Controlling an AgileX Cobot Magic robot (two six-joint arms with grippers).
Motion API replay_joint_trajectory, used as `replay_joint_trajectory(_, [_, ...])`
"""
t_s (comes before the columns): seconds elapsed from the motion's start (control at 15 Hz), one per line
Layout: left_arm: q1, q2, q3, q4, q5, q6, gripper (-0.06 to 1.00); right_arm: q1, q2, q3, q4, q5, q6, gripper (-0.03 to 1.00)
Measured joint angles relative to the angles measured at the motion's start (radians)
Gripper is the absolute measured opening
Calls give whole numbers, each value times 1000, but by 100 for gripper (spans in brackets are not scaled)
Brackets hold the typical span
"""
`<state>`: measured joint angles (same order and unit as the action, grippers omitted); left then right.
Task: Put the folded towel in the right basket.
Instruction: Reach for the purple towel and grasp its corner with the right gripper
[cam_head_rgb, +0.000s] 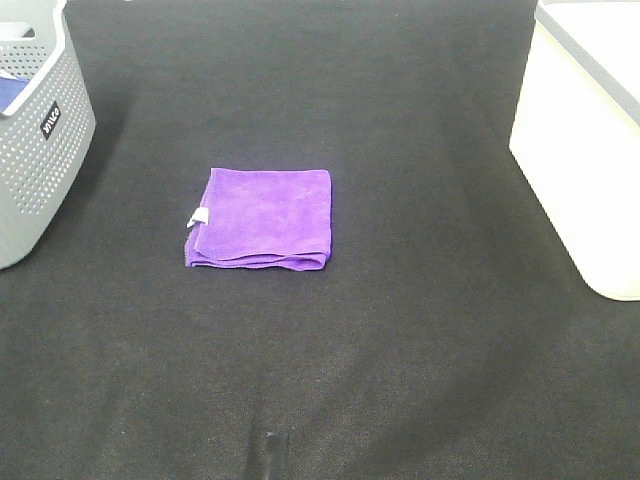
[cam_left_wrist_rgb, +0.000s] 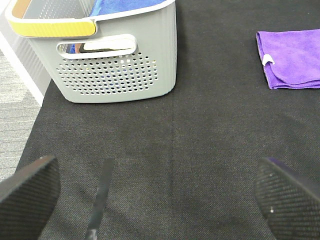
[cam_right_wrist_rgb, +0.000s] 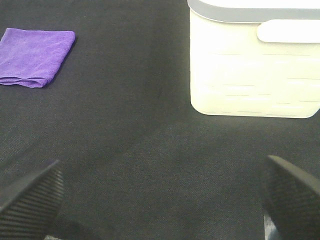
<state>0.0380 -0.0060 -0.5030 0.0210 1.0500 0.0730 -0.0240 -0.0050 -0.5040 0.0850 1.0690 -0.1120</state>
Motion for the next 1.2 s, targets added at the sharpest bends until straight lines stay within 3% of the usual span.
replay_joint_trajectory(0.93, [0,0,0,0,0,0,99,0,36,-1,-1,-1,0,98])
replay_joint_trajectory(1.0, [0,0,0,0,0,0,99,0,107,-10,-7,-12,2,98])
replay_joint_trajectory(1.2, [0,0,0,0,0,0,99,0,581,-235,-5,-44,63,98])
